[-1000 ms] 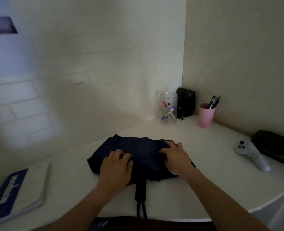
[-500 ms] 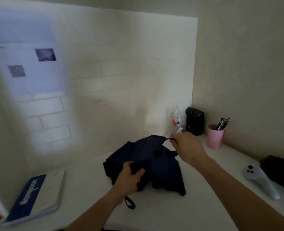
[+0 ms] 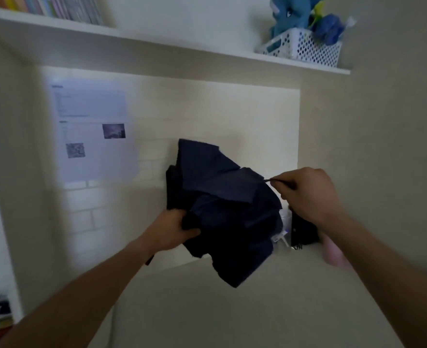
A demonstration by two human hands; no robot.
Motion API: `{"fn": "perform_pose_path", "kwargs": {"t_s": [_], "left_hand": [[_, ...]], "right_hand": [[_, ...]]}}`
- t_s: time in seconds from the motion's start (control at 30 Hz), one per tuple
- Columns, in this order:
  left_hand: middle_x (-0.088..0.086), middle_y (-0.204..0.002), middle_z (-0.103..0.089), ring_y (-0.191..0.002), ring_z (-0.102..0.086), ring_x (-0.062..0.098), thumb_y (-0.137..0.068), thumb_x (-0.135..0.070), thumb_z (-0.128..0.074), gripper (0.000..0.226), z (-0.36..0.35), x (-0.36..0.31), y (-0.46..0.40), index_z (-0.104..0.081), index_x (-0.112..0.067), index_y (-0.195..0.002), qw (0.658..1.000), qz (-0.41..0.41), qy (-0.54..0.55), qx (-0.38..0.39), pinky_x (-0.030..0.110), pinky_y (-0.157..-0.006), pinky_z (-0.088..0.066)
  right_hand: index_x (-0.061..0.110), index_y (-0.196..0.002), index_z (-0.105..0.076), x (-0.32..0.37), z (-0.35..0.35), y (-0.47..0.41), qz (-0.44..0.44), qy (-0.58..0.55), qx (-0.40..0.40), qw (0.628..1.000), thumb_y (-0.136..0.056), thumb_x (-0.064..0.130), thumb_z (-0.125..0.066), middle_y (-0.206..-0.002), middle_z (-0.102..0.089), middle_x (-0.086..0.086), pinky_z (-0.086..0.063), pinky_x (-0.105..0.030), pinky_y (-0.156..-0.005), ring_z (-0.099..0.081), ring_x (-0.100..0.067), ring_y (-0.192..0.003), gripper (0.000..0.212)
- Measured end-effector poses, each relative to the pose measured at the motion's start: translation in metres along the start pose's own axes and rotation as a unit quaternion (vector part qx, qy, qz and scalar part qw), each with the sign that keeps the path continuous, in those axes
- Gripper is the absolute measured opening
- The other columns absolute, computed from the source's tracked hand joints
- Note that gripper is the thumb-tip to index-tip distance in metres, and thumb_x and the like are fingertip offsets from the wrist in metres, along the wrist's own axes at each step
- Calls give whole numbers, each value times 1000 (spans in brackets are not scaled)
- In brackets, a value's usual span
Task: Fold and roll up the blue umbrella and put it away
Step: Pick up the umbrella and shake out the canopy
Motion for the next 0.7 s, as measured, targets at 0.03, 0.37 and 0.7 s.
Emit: {"fn": "perform_pose_path", "kwargs": {"t_s": [0.03,0.37,0.7], "left_hand": [[-17,-63,-63,-64,-61,2,-76,-39,-85,27,2,4,3,-62,-32,-65,1000,17,20,10,14,-57,-46],[3,-57,-50,-48,-35,13,-68,-40,-90,45,9,37,38,-74,2,-72,957,164,164,176,24,-45,-27],[0,-52,-47,-52,-39,15,-69,-38,-92,48,19,52,33,-57,-24,-40,960,117,192,164,26,-51,-29]], "right_hand": [[33,-86,-79,5,0,-1,-1,-4,5,1000,-95,33,-61,-63,-72,8,-56,-30,-65,-66,-11,-60,21],[11,-81,-79,35,-20,-35,-38,-103,31,993,-90,33,-69,-65,-68,-9,-42,-27,-58,-53,-18,-58,26],[10,-82,-77,54,12,-65,-157,-376,173,897,-90,23,-67,-65,-38,3,-18,-25,-47,-23,-14,-53,18]]}}
Point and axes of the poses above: each hand's wrist, its own y-axis away from the middle knuckle, its own z-axis out of the back of the hand, x = y × z, the point moved 1 cm from there along -y, towards the middle knuckle
